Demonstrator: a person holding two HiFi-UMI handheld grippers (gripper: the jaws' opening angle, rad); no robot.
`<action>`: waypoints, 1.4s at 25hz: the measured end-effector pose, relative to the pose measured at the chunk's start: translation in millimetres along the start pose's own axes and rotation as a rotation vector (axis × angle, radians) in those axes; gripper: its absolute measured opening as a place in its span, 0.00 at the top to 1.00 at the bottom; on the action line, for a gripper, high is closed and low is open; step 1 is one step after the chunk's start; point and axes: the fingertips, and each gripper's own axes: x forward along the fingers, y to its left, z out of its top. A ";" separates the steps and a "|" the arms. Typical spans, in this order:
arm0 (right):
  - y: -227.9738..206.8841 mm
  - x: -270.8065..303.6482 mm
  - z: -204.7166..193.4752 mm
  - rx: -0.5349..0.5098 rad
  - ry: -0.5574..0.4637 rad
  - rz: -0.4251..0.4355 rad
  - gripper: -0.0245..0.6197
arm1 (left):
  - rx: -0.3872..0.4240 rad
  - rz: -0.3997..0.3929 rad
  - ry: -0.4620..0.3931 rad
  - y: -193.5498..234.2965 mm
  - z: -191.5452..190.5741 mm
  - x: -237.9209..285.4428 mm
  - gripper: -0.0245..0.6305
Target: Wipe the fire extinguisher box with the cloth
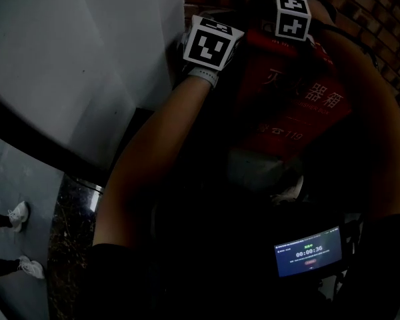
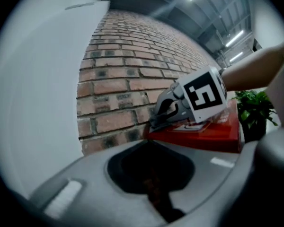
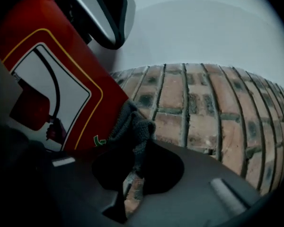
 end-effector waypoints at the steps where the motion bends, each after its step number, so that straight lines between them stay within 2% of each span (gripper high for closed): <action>1: 1.2 -1.6 2.1 -0.016 -0.014 0.005 0.91 | 0.000 -0.006 -0.002 -0.7 -3.1 -1.6 0.96; 6: 17.0 -26.9 16.3 -0.051 -0.082 0.046 0.91 | 0.023 0.005 -0.007 -5.6 -9.4 -13.1 0.96; 14: 46.7 -92.9 55.8 -0.110 -0.171 0.060 0.91 | 0.004 -0.019 -0.030 -35.0 7.5 -54.9 0.96; 18: 57.7 -120.0 64.2 -0.111 -0.179 0.069 0.91 | -0.011 -0.016 -0.034 -42.7 16.7 -78.3 0.96; 24: 66.8 -145.6 73.9 -0.072 -0.231 0.029 0.91 | 0.018 -0.018 -0.013 -68.2 10.4 -96.3 0.96; 28: 80.0 -179.1 78.6 -0.063 -0.267 0.021 0.91 | 0.003 -0.027 -0.013 -86.0 13.5 -114.1 0.96; 31: 97.7 -195.6 84.8 0.034 -0.339 0.006 0.91 | -0.028 -0.022 -0.055 -95.4 11.8 -126.4 0.96; 35: 130.7 -208.5 82.4 0.263 -0.460 -0.013 0.91 | -0.058 -0.045 -0.126 -116.8 -1.9 -136.0 0.96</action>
